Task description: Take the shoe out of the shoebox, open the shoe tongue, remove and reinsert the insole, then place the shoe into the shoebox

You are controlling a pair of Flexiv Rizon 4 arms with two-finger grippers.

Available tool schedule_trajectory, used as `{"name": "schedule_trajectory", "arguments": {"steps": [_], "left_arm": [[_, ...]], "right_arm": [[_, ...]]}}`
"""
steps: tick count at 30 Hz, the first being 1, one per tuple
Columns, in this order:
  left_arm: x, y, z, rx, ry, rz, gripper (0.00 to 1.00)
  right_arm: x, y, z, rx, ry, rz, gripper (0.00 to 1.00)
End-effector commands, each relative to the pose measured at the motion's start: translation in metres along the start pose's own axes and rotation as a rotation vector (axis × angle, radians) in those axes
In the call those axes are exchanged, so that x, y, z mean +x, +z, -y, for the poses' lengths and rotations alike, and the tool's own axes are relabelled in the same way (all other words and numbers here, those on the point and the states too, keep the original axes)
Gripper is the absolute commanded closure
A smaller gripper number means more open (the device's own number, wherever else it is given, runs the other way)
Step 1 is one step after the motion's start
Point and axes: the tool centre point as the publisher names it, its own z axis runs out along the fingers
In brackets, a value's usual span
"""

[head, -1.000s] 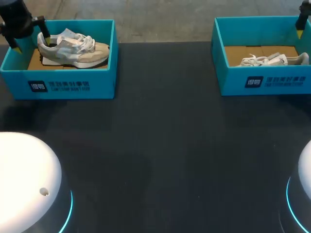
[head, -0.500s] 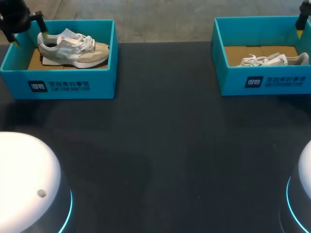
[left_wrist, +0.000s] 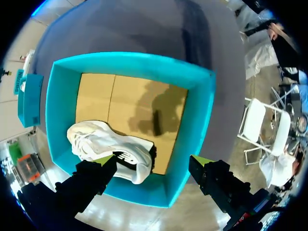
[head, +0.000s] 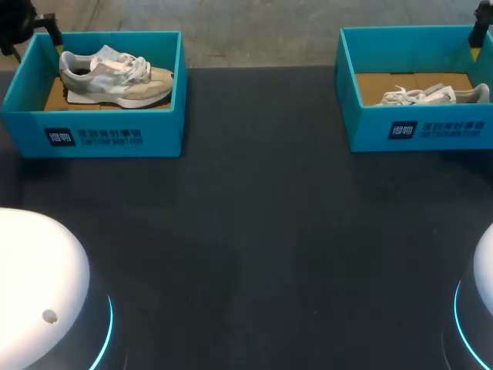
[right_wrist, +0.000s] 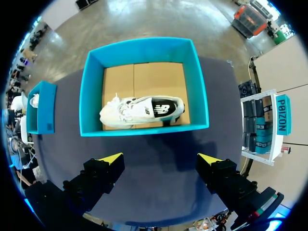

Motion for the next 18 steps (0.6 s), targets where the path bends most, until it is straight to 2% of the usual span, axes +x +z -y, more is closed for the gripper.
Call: {"name": "schedule_trajectory", "arguments": {"steps": [1,8,18], "left_arm": [[0.003,0.015,-0.035,0.066,0.028,0.004,0.00],[0.003,0.027,-0.050,0.036,0.104,-0.024,0.00],[-0.013,0.053,-0.056,0.056,0.179,-0.066,0.00]], "right_arm": [[0.000,0.000,0.001,-0.001,0.001,0.002,0.00],[0.000,0.000,0.001,-0.001,0.001,0.002,0.00],[0.000,0.000,0.001,-0.001,0.001,0.002,0.00]]}}
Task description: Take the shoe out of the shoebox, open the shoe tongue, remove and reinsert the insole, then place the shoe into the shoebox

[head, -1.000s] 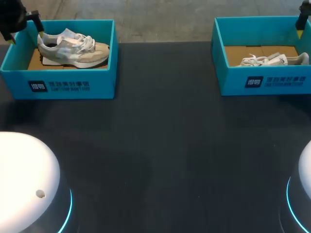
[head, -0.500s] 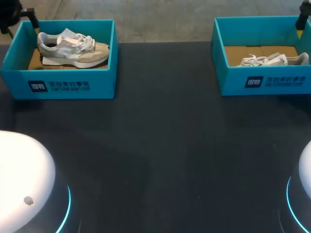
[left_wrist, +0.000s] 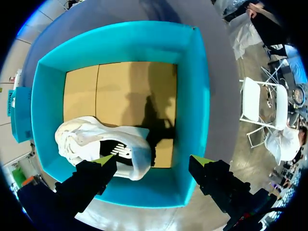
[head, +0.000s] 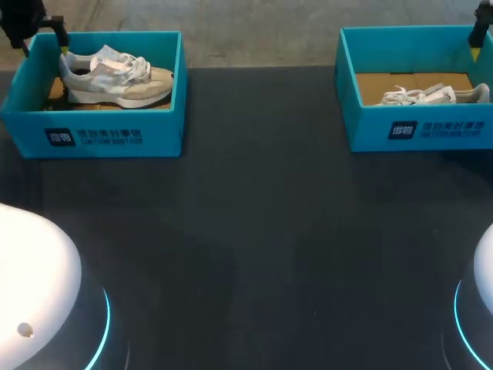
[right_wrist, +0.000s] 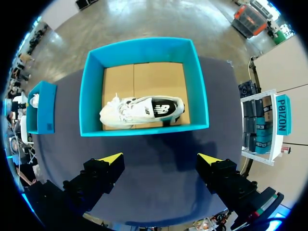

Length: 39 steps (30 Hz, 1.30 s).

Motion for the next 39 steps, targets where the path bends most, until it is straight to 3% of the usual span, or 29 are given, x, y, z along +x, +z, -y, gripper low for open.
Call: {"name": "schedule_trajectory", "arguments": {"steps": [1,33,39], "left_arm": [[-0.007,0.012,-0.011,0.024,0.011,-0.019,0.00],[-0.016,0.063,-0.027,0.069,0.041,-0.079,0.00],[-0.019,0.072,-0.026,0.073,0.044,-0.087,0.05]], "right_arm": [[0.000,0.000,0.001,-0.001,0.002,0.002,0.00],[0.000,0.000,0.001,-0.001,0.002,0.002,0.00],[0.000,0.000,0.001,-0.001,0.002,0.002,0.00]]}}
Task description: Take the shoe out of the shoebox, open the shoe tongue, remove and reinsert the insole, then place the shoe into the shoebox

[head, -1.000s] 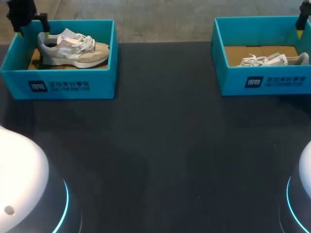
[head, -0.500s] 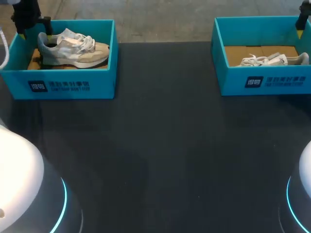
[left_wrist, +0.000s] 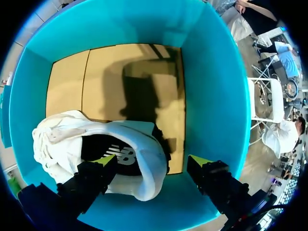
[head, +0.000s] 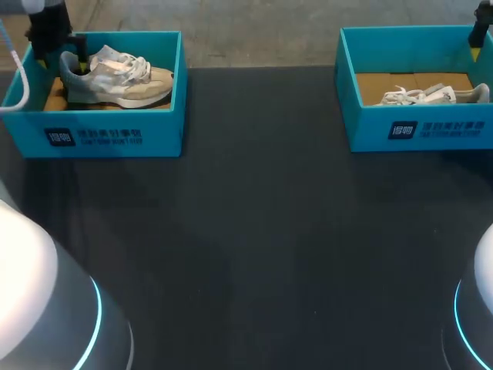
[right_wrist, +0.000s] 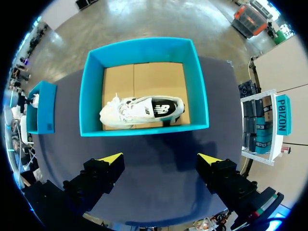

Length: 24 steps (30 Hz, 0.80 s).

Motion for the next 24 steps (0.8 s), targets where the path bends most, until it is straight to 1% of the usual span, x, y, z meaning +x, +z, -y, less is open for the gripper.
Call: {"name": "schedule_trajectory", "arguments": {"steps": [1,5,11,17,24], "left_arm": [[-0.002,0.009,-0.005,0.014,0.000,-0.001,0.05],[-0.001,0.013,-0.006,0.028,-0.013,0.012,0.04],[0.001,0.018,-0.006,0.037,-0.024,0.026,0.06],[0.002,0.021,-0.008,0.042,-0.032,0.059,0.05],[0.003,0.030,-0.011,0.053,-0.058,0.075,0.09]], "right_arm": [[0.000,0.000,0.001,-0.001,0.002,0.002,0.00],[0.000,0.000,0.001,-0.001,0.002,0.002,0.00],[0.000,0.000,0.001,-0.001,0.002,0.002,0.00],[0.000,0.000,0.001,-0.001,0.002,0.002,0.00],[0.000,0.000,0.001,-0.001,0.002,0.002,0.00]]}}
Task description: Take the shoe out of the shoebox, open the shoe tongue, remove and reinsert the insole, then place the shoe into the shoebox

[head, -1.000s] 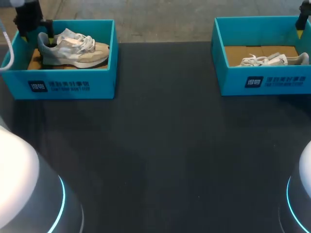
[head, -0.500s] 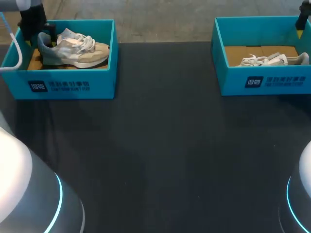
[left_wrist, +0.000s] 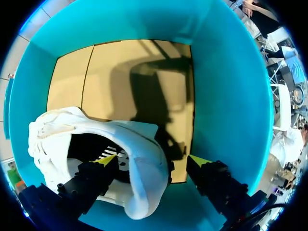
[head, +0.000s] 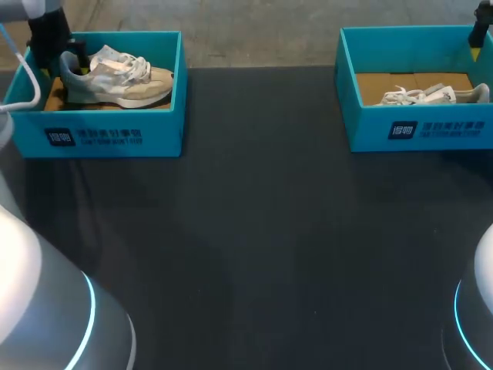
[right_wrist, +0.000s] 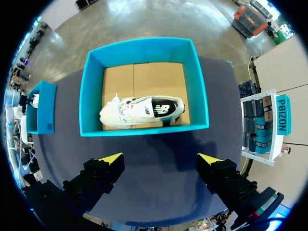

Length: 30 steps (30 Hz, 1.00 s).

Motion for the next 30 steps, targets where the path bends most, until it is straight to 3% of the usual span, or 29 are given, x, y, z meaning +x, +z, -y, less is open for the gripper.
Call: {"name": "schedule_trajectory", "arguments": {"steps": [1,18,21,22,23,24,30], "left_arm": [[0.002,0.008,-0.013,0.021,-0.002,0.003,0.11],[0.003,0.023,-0.009,0.033,0.016,-0.020,0.27],[0.004,0.024,-0.009,0.036,0.017,-0.023,0.55],[0.005,0.025,-0.008,0.036,0.017,-0.024,0.68],[0.005,0.025,-0.008,0.036,0.016,-0.025,0.90],[0.006,0.025,-0.008,0.037,0.016,-0.025,1.00],[0.007,0.025,-0.005,0.042,0.013,-0.019,1.00]], "right_arm": [[0.000,0.000,0.001,-0.001,0.002,0.001,0.00],[0.000,0.000,0.001,-0.001,0.002,0.001,0.00],[0.000,0.000,0.001,-0.001,0.002,0.001,0.00],[0.000,0.000,0.001,-0.001,0.002,0.001,0.00],[0.000,0.000,0.001,-0.001,0.002,0.001,0.00],[0.000,0.000,0.001,-0.001,0.002,0.001,0.00],[0.000,0.000,0.001,-0.001,0.002,0.001,0.00]]}}
